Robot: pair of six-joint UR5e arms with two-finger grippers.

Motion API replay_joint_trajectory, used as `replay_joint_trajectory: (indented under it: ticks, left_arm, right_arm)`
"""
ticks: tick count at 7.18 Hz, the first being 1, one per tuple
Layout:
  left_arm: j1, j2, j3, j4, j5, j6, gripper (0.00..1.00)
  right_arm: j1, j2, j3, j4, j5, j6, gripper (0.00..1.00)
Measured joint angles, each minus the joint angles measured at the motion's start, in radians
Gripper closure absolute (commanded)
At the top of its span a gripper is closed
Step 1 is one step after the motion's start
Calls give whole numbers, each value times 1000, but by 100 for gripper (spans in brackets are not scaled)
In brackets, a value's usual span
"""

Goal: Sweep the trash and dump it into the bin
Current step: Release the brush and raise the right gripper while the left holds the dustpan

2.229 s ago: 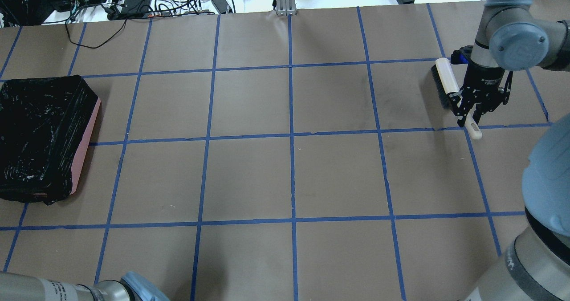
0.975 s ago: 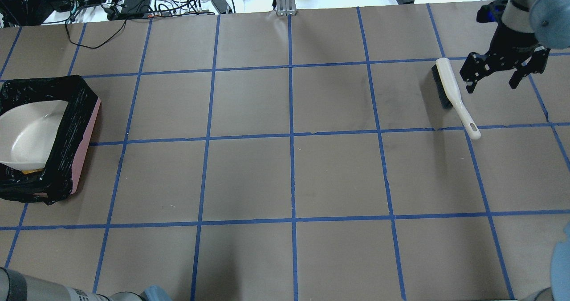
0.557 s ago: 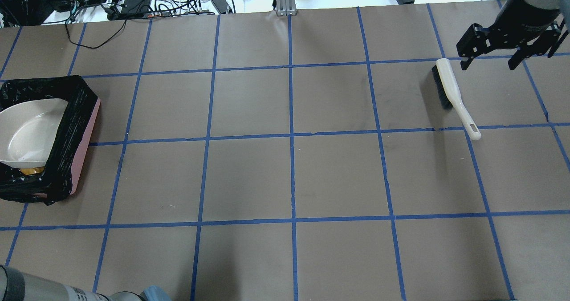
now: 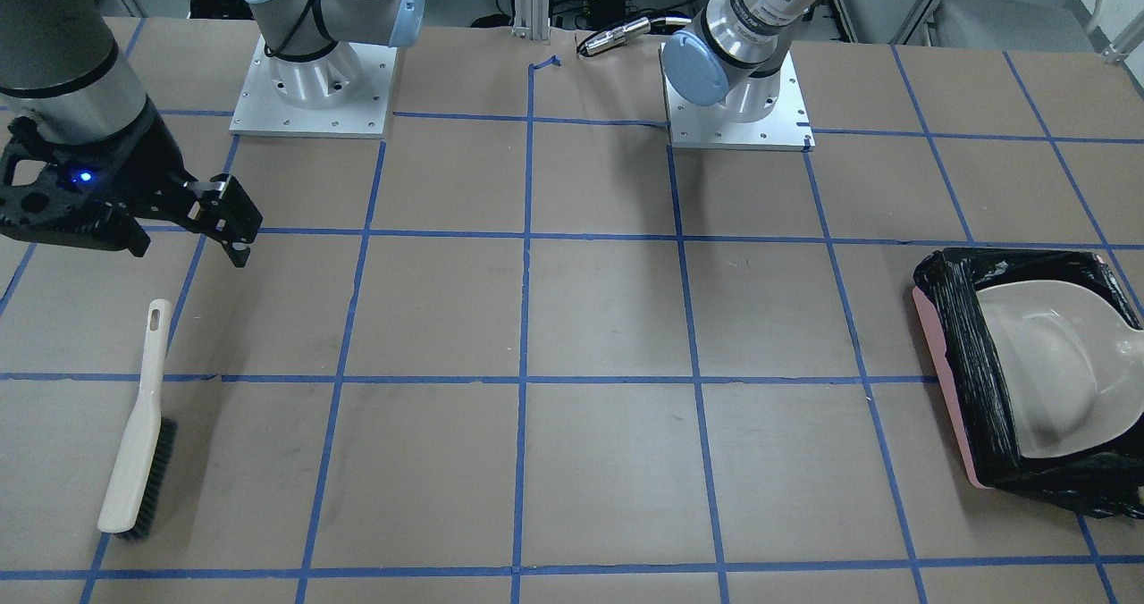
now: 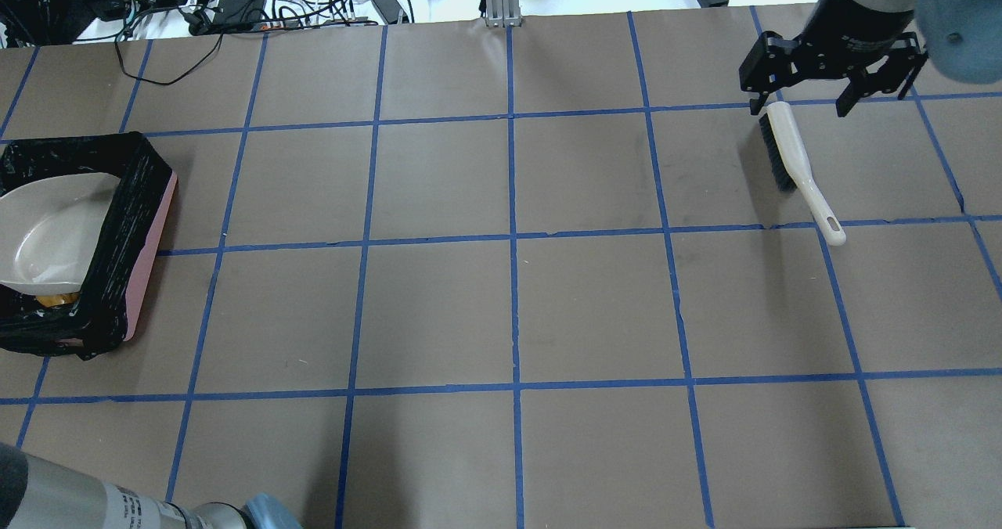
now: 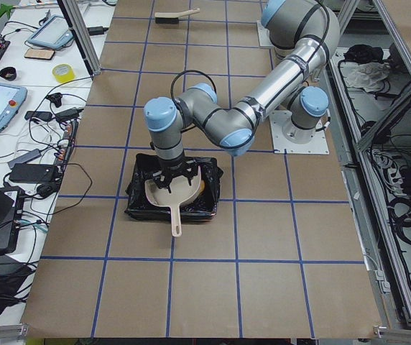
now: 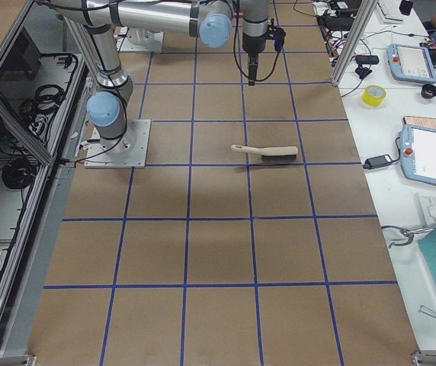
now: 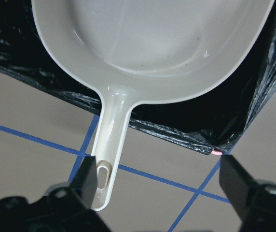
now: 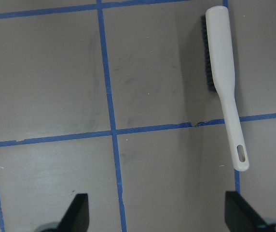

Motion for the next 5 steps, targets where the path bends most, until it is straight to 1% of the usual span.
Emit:
replay_joint_trajectory:
  ticks: [2, 3, 5]
  left_arm:
    - [27, -63, 4, 40, -2, -1, 0]
    - [35, -94, 8, 72, -11, 2, 0]
    - [43, -141, 35, 98, -41, 21, 0]
  right_arm:
    - [62, -8, -1, 0, 1, 37, 0]
    - [78, -12, -3, 2, 0, 36, 0]
    - [87, -28, -2, 10, -1, 31, 0]
